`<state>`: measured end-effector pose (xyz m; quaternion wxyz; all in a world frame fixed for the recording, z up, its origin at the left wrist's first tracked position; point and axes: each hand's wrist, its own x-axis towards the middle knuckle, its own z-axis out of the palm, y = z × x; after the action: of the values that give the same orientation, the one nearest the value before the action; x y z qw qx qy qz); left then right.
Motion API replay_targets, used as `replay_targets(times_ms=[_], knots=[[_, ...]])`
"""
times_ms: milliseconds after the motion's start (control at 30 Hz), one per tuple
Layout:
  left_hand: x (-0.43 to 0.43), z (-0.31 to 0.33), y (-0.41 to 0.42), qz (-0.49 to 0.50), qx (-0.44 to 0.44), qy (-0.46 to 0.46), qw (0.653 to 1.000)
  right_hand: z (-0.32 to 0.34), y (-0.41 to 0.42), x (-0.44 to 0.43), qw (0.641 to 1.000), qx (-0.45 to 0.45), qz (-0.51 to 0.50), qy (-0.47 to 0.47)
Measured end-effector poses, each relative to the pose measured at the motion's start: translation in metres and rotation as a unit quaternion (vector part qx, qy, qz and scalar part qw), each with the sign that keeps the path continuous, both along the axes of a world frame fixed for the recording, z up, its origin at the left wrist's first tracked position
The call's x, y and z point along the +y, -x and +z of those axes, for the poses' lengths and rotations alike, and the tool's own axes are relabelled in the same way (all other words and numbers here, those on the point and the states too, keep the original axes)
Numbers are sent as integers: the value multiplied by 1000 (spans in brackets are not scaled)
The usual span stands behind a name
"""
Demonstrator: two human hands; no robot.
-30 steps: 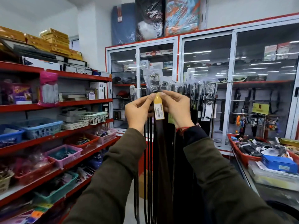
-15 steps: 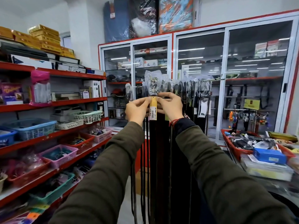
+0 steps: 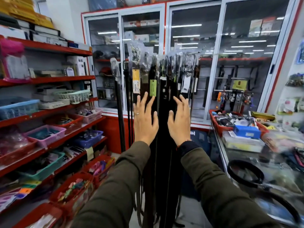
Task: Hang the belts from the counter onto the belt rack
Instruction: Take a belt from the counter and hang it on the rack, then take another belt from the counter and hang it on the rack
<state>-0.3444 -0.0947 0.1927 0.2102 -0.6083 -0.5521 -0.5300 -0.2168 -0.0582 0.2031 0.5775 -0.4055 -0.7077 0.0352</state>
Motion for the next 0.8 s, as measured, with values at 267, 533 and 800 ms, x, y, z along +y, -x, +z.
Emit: replay_targets(times_ms=[267,533,800], knots=[[-3,-115,-100,-127,11,108,986,-121,-128,-30,981,-74,-134,123],[-5,-199,-222,-264,77,274,922,-202,-259,-71,899,-175,-247,316],[4,-229,-333,-335,270,450,782,-242,-352,-102,816,-192,-338,427]])
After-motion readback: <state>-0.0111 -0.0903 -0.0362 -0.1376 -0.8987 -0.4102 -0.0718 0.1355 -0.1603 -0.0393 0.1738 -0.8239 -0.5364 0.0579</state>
